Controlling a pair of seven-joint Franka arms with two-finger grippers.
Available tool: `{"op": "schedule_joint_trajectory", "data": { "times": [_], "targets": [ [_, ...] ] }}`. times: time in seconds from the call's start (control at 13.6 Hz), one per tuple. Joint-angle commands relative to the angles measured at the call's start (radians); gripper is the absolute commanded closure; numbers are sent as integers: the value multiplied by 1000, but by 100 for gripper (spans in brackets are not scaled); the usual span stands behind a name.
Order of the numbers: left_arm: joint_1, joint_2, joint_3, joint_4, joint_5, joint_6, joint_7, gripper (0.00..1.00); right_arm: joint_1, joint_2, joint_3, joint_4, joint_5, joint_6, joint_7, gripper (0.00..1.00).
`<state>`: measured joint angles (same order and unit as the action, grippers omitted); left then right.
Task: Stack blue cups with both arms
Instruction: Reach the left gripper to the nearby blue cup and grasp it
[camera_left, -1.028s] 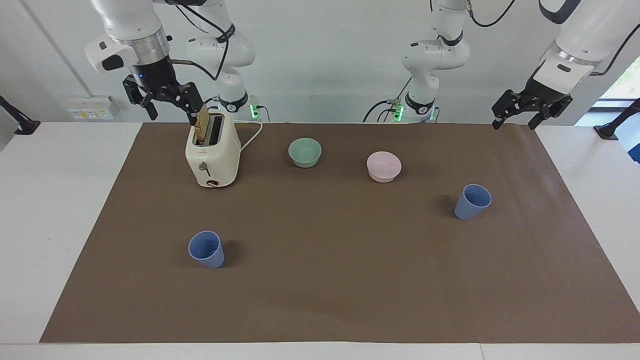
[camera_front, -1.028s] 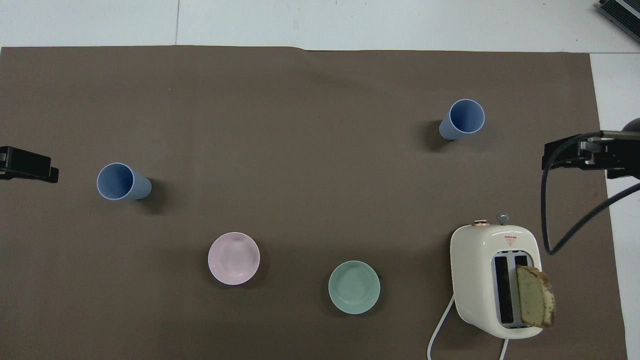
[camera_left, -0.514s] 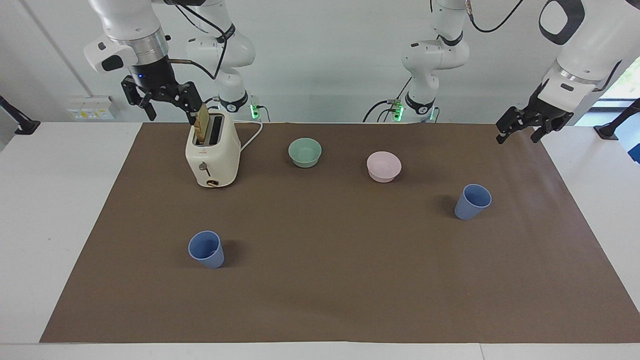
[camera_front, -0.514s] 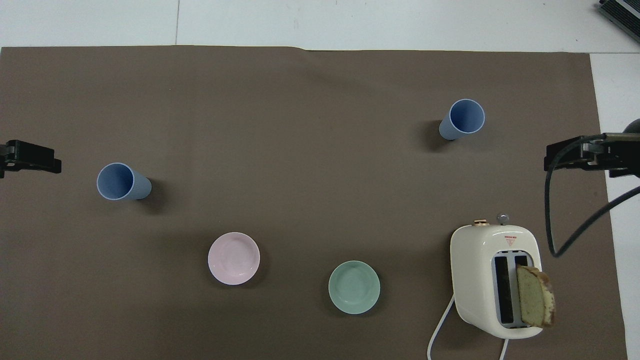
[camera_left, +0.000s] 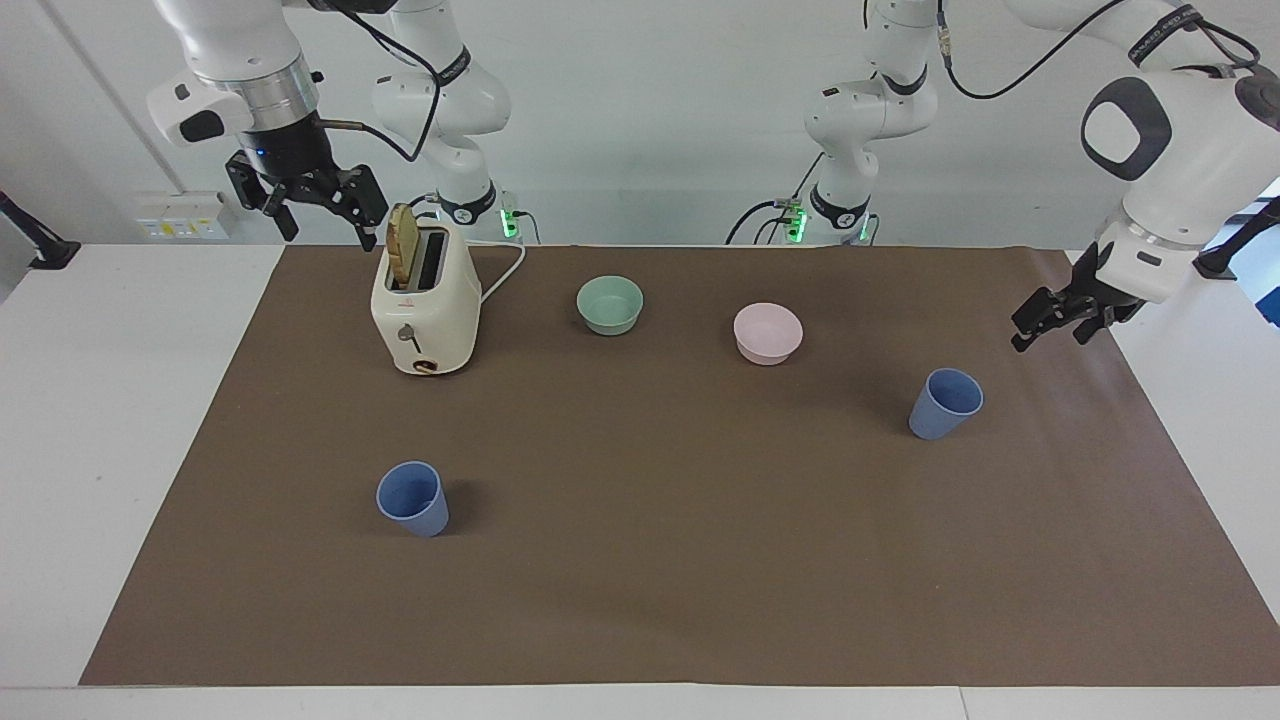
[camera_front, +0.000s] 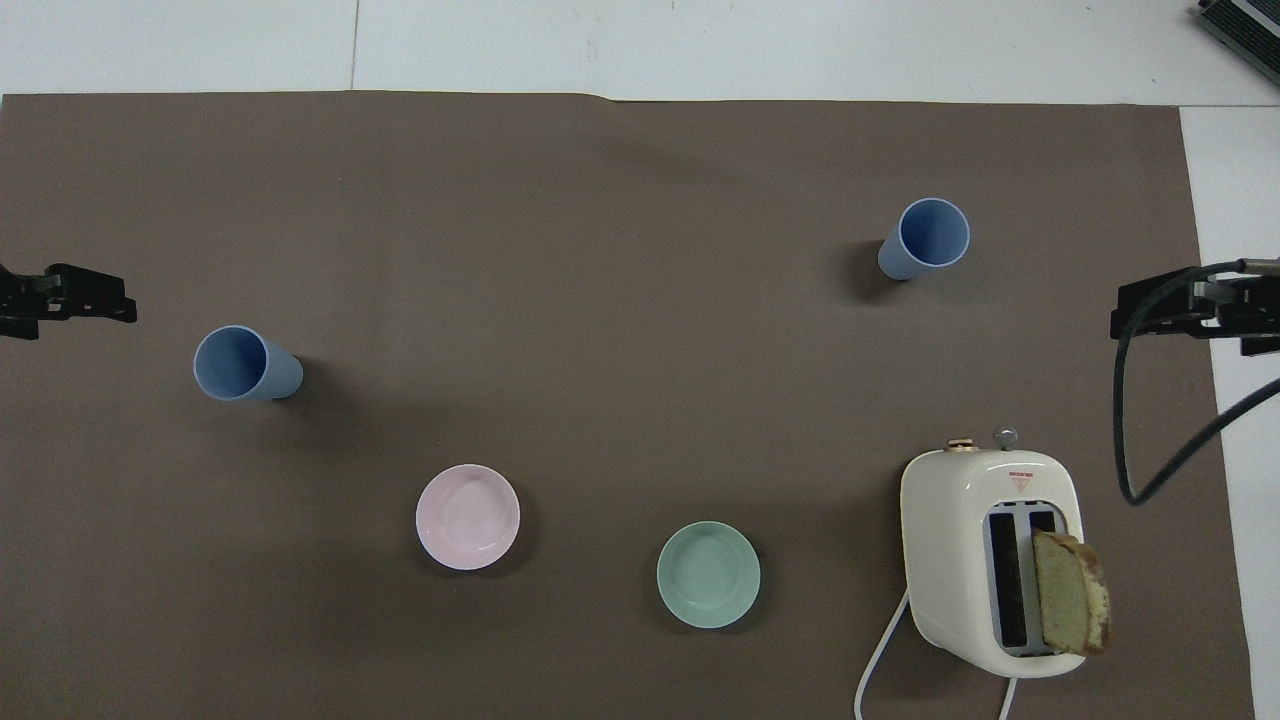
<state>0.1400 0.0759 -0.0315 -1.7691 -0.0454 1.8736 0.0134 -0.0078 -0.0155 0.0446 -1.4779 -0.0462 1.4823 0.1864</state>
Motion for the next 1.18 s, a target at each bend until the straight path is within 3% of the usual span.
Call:
{"op": "schedule_joint_trajectory", "data": {
  "times": [0.0, 0.37, 0.88, 0.95, 1.03, 1.1],
  "targets": [
    [13, 1, -11, -91, 12, 99, -7, 0, -17, 6, 4, 11, 8, -13, -25, 0],
    [1, -5, -11, -262, 12, 217, -27, 0, -21, 6, 8, 11, 8, -13, -33, 0],
    [-42, 5, -13, -332, 9, 269, -104, 0, -21, 5, 9, 10, 8, -16, -28, 0],
    [-42, 5, -13, -342, 9, 277, -105, 10, -21, 5, 9, 10, 8, -13, -31, 0],
    [-42, 4, -13, -346, 7, 279, -107, 40, -21, 5, 9, 10, 8, -13, -31, 0],
    [-42, 2, -13, -348, 6, 276, -104, 78, -21, 5, 9, 8, 8, -13, -31, 0]
  ]
}}
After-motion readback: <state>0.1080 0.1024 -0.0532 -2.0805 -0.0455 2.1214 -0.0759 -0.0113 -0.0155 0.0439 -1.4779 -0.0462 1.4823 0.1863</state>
